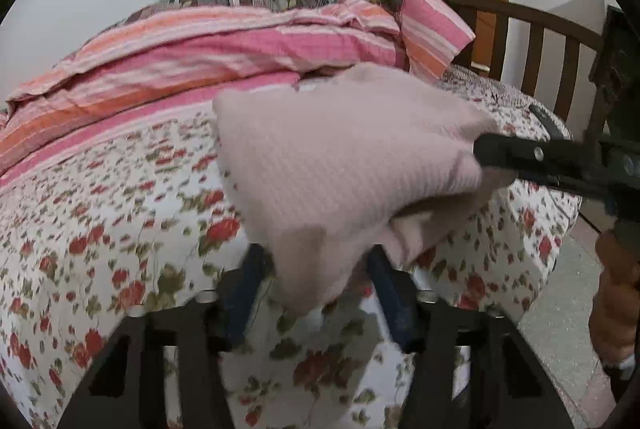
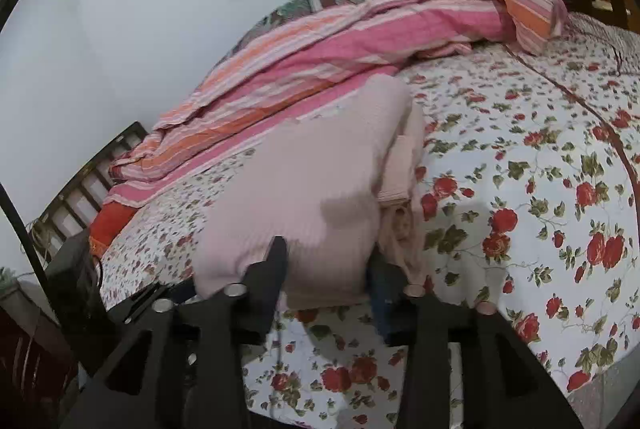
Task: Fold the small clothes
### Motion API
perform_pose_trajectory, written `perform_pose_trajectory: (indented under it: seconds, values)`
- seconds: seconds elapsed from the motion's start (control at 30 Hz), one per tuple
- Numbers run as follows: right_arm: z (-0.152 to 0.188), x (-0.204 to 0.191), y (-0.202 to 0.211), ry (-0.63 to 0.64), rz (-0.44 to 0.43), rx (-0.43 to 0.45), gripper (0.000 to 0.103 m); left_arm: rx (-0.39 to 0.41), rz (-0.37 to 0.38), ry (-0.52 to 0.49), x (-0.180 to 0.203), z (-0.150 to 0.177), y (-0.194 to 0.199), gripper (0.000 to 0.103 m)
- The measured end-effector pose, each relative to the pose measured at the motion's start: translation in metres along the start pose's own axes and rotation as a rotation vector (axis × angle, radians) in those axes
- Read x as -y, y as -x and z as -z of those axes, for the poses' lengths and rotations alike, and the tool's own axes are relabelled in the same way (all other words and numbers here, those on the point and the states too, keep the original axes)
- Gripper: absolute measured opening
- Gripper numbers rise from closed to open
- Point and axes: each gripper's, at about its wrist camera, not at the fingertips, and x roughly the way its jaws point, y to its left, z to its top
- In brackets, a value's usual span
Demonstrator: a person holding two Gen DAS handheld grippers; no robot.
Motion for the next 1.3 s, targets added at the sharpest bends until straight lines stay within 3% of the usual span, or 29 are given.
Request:
perform_pose_trajectory:
  seconds: [0.1,0.13,0.17,0.27,0.33,0.4,0.47,0.6,0.63,0.73,0.8,0.93,0.97,1.03,1.13,1.3]
  values:
    - [0.002,-0.006,-0.004,0.022,0.007,-0.008,0.046,-0.004,-0.009,0.010,0.000,-0.006,-0.004,0.027]
    - [0.002,-0.007,-0.009,0.029,0.013,-0.022,0.032,-0.002,-0.011,0.008,-0.001,-0.006,-0.004,0.025]
    - [0.001,-0.008,-0.014,0.042,0.013,-0.044,0.007,0.004,-0.007,0.005,-0.003,-0.006,-0.001,0.023]
    - [-0.004,0.001,-0.007,0.041,0.031,0.007,0.005,0.054,0.039,0.038,-0.021,-0.006,0.012,0.019]
    - [-0.009,0.014,0.008,0.008,0.015,0.062,0.005,0.040,0.080,0.058,-0.025,-0.002,0.012,0.019]
    - [-0.008,0.023,0.008,-0.027,0.011,0.049,0.005,0.025,0.059,0.022,-0.018,0.002,0.008,0.020]
    - [-0.001,0.025,-0.004,-0.009,0.061,-0.002,0.005,0.017,0.052,0.005,-0.014,0.006,0.010,0.025]
    - [0.007,0.020,-0.006,0.031,0.086,-0.021,0.010,0.022,0.110,0.059,-0.028,0.014,0.030,0.030]
    - [0.006,0.020,-0.003,0.040,0.086,-0.015,0.015,0.033,0.112,0.080,-0.033,0.014,0.036,0.031]
    - [-0.001,0.015,0.007,0.068,0.089,0.018,0.018,0.065,0.143,0.172,-0.049,0.000,0.044,0.054]
    - [-0.008,0.010,0.009,0.080,0.089,0.041,0.018,0.069,0.150,0.199,-0.050,-0.017,0.037,0.058]
    - [-0.020,0.001,-0.004,0.077,0.084,0.039,0.019,-0.013,0.118,0.214,-0.041,-0.041,-0.005,0.058]
    - [-0.020,0.000,-0.009,0.079,0.097,0.031,0.009,-0.050,0.110,0.223,-0.040,-0.039,-0.015,0.059]
    - [-0.017,0.005,-0.016,0.086,0.135,0.025,0.005,-0.111,0.159,0.256,-0.041,-0.026,-0.030,0.060]
    - [-0.005,0.023,-0.020,0.062,0.144,-0.004,0.005,-0.099,0.183,0.257,-0.039,-0.006,-0.030,0.061]
    - [-0.002,0.023,-0.018,0.112,0.166,-0.022,0.010,-0.111,0.150,0.222,-0.031,-0.013,-0.024,0.061]
